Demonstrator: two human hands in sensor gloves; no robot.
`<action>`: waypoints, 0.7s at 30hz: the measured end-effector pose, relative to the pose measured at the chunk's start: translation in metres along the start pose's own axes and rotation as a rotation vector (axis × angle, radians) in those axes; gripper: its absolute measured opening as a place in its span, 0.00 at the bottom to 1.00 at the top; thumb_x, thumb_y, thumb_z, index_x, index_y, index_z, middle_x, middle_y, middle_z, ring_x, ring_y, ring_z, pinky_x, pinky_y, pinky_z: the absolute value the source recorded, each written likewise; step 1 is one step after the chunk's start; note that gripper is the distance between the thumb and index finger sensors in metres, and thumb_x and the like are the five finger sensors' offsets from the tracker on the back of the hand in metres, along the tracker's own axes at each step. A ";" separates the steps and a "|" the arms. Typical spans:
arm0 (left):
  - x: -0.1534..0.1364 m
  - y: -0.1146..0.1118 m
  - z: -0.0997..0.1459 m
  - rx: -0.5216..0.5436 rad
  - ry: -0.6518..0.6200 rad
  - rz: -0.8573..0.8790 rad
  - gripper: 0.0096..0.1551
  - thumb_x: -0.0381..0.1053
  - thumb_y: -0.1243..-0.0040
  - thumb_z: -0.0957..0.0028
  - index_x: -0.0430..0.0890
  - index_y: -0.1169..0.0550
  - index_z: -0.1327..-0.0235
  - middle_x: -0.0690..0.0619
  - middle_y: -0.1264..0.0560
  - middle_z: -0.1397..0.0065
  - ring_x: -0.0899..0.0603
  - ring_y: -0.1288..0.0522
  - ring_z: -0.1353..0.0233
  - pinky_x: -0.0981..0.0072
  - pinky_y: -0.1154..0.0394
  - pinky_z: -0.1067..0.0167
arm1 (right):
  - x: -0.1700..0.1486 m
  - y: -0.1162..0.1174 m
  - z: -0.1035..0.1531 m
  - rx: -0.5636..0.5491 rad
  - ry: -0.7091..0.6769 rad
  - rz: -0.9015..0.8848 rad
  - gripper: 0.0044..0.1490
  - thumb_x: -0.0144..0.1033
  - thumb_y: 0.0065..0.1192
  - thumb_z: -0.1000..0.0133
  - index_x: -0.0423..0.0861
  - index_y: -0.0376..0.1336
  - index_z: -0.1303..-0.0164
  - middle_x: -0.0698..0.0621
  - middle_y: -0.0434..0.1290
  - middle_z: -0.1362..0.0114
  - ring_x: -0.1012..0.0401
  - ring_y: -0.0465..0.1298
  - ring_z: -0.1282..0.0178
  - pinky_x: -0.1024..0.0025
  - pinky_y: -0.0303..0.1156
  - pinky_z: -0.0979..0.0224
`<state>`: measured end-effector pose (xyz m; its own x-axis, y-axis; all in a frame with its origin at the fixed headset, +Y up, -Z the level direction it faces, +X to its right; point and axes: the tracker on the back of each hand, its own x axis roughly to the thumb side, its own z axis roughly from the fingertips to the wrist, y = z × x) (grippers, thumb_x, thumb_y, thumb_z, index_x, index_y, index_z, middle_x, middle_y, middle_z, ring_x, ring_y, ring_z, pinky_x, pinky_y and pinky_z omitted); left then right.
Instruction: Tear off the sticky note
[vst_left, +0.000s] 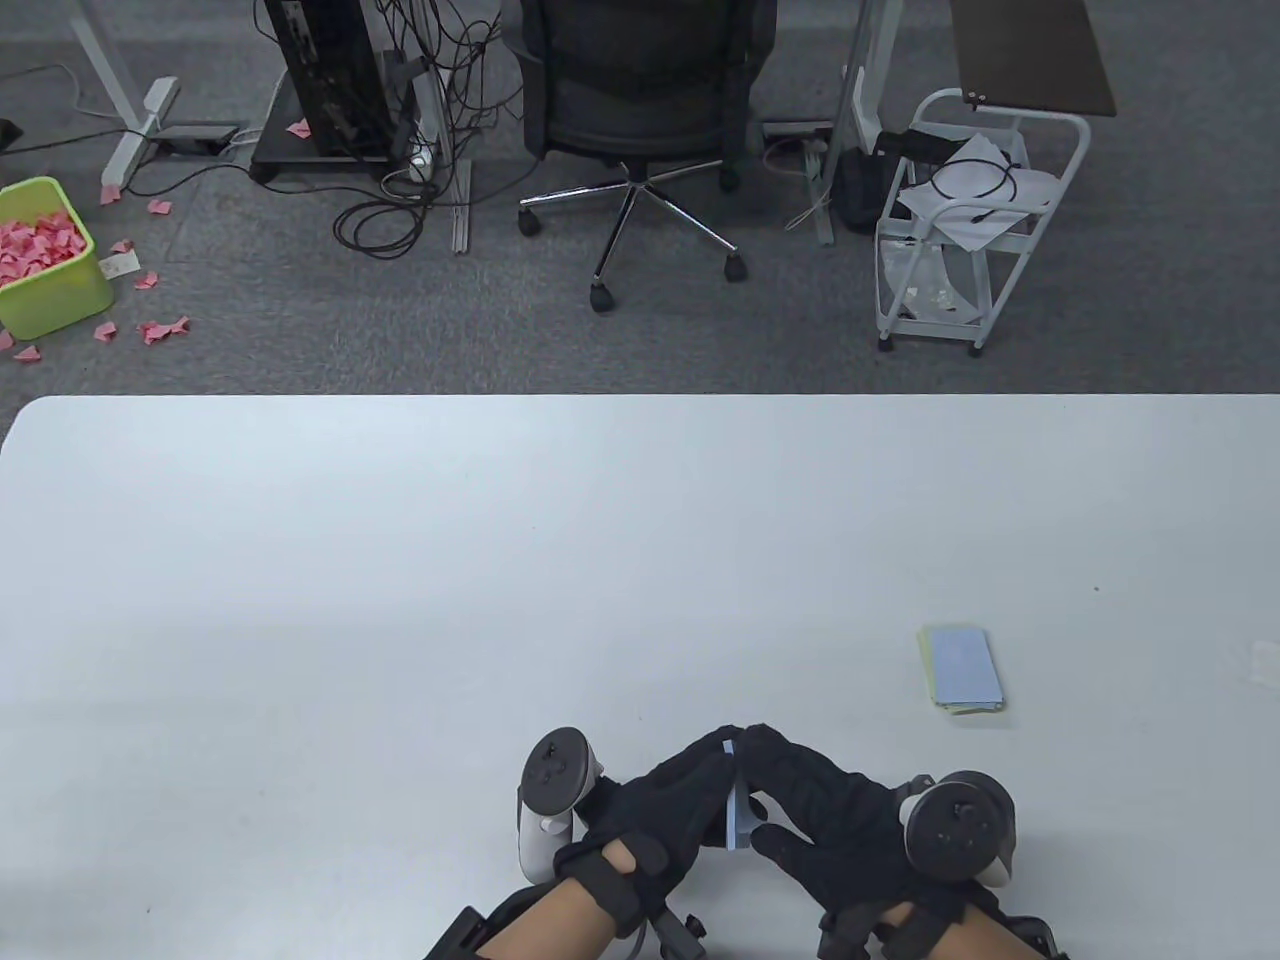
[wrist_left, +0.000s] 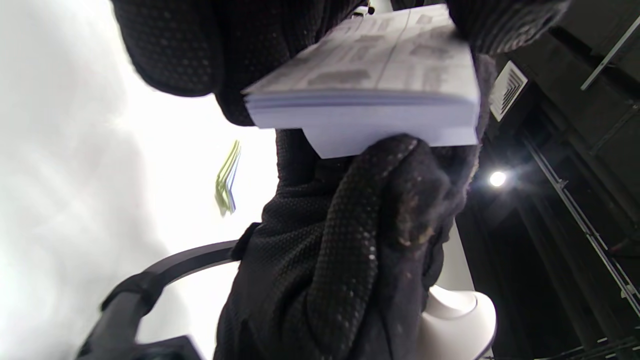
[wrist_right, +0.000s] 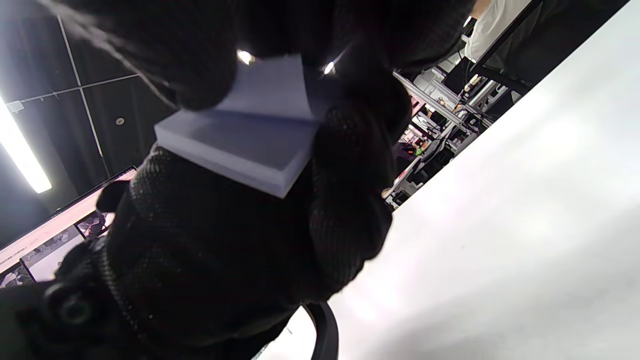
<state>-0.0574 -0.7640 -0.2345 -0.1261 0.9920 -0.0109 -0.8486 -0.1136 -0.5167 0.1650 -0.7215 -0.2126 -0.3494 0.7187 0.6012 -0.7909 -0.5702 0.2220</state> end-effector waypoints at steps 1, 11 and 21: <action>0.001 -0.002 0.000 0.025 -0.015 -0.009 0.52 0.67 0.48 0.33 0.27 0.43 0.17 0.33 0.31 0.24 0.33 0.23 0.35 0.42 0.24 0.40 | 0.000 0.004 0.000 0.002 0.002 0.021 0.44 0.48 0.65 0.47 0.51 0.48 0.25 0.49 0.50 0.19 0.48 0.58 0.19 0.52 0.60 0.21; -0.002 -0.012 0.003 0.190 -0.096 -0.010 0.47 0.64 0.64 0.32 0.28 0.43 0.17 0.32 0.33 0.24 0.33 0.20 0.37 0.43 0.20 0.43 | 0.013 0.023 -0.006 -0.109 0.023 0.137 0.33 0.40 0.54 0.42 0.48 0.52 0.27 0.48 0.52 0.21 0.49 0.54 0.20 0.49 0.54 0.21; -0.008 -0.006 0.006 0.300 -0.102 0.037 0.45 0.60 0.64 0.34 0.24 0.36 0.22 0.30 0.27 0.30 0.34 0.16 0.45 0.42 0.16 0.49 | 0.016 0.035 -0.008 -0.079 0.009 0.174 0.32 0.39 0.53 0.42 0.45 0.52 0.28 0.46 0.51 0.22 0.48 0.52 0.21 0.49 0.51 0.22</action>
<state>-0.0540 -0.7717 -0.2257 -0.1978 0.9778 0.0684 -0.9542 -0.1761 -0.2419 0.1275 -0.7270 -0.2017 -0.4890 0.6156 0.6180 -0.7549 -0.6536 0.0538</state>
